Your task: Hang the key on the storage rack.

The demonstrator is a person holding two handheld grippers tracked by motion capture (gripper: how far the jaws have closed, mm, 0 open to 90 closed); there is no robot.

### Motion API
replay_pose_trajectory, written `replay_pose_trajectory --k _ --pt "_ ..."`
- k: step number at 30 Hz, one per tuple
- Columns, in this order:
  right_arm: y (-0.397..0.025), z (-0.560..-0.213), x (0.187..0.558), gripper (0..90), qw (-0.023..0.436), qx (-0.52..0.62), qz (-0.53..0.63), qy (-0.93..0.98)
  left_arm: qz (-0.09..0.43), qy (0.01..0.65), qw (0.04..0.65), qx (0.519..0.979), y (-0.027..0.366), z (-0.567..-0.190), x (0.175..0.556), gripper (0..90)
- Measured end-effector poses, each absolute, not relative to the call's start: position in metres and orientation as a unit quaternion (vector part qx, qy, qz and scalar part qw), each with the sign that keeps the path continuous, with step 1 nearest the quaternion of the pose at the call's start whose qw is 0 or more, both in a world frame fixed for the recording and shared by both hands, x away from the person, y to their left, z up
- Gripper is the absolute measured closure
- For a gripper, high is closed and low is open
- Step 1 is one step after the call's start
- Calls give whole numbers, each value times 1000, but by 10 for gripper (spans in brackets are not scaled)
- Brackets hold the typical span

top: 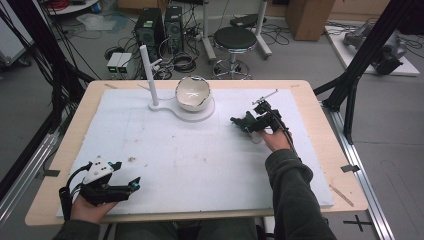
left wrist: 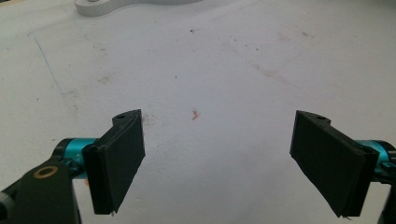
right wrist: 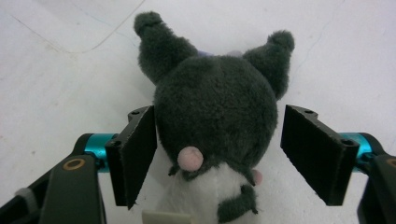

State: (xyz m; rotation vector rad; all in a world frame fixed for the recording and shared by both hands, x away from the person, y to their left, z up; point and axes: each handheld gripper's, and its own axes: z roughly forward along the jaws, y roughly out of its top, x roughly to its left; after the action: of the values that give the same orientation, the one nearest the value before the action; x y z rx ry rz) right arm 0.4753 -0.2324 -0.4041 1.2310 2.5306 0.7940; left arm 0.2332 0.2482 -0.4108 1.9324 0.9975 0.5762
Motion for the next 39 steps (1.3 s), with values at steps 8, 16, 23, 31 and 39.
replay_pose_trajectory --k 8,16,23,31,39 --pt "-230 -407 476 338 105 417 261 864 231 400 432 775 248 -411 233 181" --pt "-229 -406 474 423 110 410 258 868 231 400 432 775 248 -411 233 182" --pt "-231 -405 470 451 109 398 273 869 230 400 432 775 248 -411 233 183" --pt "-233 -392 462 452 102 385 317 861 231 399 433 774 249 -410 233 183" --pt "-232 -382 453 452 103 373 336 859 234 401 434 772 249 -410 233 183"
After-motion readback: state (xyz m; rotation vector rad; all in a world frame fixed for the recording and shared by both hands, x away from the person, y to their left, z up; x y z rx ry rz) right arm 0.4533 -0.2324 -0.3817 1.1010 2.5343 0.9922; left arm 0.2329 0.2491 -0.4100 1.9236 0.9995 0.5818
